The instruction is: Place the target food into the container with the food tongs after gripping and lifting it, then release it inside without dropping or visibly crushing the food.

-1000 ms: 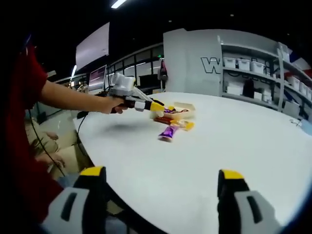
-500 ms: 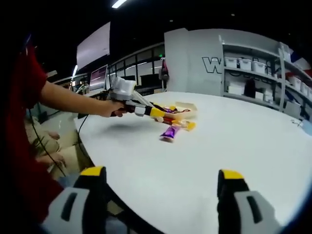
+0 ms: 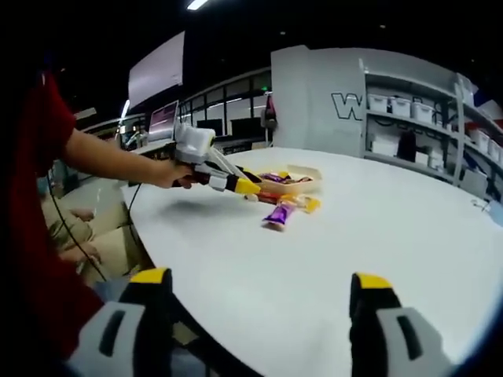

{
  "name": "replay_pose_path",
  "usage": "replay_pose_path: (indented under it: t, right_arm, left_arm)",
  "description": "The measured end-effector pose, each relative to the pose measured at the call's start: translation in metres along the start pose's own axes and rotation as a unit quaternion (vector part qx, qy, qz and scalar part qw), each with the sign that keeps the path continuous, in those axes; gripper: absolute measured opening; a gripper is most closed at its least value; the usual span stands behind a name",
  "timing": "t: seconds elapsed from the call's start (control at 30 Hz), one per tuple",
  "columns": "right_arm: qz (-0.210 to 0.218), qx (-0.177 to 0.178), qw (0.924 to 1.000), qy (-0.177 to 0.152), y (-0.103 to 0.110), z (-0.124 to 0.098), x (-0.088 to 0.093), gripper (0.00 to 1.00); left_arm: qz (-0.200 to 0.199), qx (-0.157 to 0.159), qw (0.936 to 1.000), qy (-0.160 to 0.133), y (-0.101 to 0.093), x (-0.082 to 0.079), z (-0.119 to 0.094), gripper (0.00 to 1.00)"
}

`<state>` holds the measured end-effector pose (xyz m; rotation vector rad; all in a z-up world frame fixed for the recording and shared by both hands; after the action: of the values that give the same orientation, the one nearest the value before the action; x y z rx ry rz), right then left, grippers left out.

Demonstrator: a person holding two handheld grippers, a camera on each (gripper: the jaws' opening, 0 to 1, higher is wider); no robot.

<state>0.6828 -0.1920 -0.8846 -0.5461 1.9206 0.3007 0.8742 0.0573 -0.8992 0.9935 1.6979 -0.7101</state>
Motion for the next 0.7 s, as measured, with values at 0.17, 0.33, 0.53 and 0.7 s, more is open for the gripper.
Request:
replay_pose_path:
  t: [0.17,0.33,0.53,0.7]
  right_arm:
    - [-0.001,-0.004,1.0,-0.002,0.002,0.001,0.0,0.93]
    - [0.002,-0.009,1.0,-0.004,0.004,0.002,0.001,0.93]
    - [0.006,-0.005,1.0,0.0,0.003,0.003,0.007,0.94]
    - [0.016,0.001,0.9999,0.0,-0.001,0.0,0.008,0.94]
  left_arm:
    - [-0.017,0.001,0.9998,-0.005,-0.006,0.004,-0.012,0.27]
    - [-0.025,0.006,0.9997,0.004,-0.013,0.004,-0.016,0.28]
    - [-0.02,0.01,0.9998,0.0,-0.011,-0.003,-0.008,0.28]
    - [-0.016,0.012,0.9998,0.001,-0.005,-0.003,0.002,0.29]
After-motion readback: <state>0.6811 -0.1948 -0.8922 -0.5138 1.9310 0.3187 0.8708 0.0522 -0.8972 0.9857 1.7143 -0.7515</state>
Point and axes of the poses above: the point that each gripper's makers call its tool centre point, and the gripper's own axes: z roughly forward along the fingers, y roughly to its left, x roughly out of its underside, the point moved 7 cm from there along -z, roughly backward along the fingers, and after that the axes turned 10 degrees about x, right-handed, at the moved point
